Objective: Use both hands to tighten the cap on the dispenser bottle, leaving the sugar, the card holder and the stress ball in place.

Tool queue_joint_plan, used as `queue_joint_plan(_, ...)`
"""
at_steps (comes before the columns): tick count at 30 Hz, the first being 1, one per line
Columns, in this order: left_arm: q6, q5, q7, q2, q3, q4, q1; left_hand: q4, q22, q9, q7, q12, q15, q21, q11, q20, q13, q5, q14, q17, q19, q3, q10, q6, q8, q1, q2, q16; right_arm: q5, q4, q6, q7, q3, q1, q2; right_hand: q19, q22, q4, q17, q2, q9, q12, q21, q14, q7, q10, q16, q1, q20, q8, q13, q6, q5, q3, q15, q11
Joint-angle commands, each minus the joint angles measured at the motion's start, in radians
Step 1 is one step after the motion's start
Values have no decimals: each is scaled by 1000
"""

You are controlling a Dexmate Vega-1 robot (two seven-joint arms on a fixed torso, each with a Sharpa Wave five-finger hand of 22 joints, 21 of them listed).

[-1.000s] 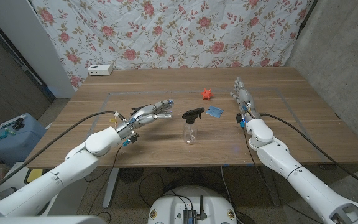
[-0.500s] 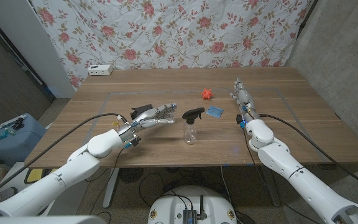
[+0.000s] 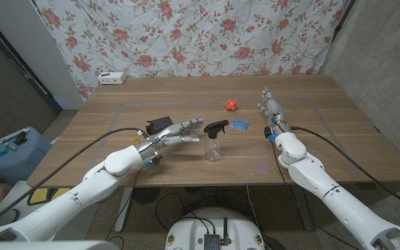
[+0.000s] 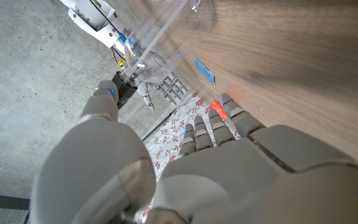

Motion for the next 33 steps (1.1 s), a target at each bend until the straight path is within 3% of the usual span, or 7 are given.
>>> queue_joint_plan(1, -4, -14, -49, -19, 32, 27, -33, 1, 2, 3, 9, 3, 8, 0, 5, -25, 0, 11, 4, 2, 7, -8, 8, 6, 1, 18, -2, 3, 0, 3, -1, -10, 1, -4, 4, 5, 5, -3, 1, 3, 2, -3, 6, 3, 0, 5, 4, 4, -33, 5, 2, -4, 3, -1, -2, 3)
queue_joint_plan(21, -25, 1, -100, -36, 65, 68, -72, 0, 3, 3, 10, 7, 5, 2, 5, -15, 0, 29, 22, 2, 19, -33, 23, 16, 3, 57, -4, 6, -2, -7, 8, -32, 6, -32, 6, 5, 5, -3, 2, 4, 2, -2, 6, 3, 0, 6, 4, 2, -33, 5, 3, -6, 3, -1, -1, 3)
queue_joint_plan(33, -54, 19, -123, -65, 89, 119, -107, 0, 3, 3, -3, 12, -11, 0, -12, -20, -1, 44, 45, 1, 22, -52, 47, 32, 6, 91, -3, 9, 2, -35, -3, -45, 19, -58, -8, 5, 5, -2, 2, 5, 2, -3, 6, 3, 1, 5, 4, 1, -33, 5, 3, -7, 4, -1, -1, 6)
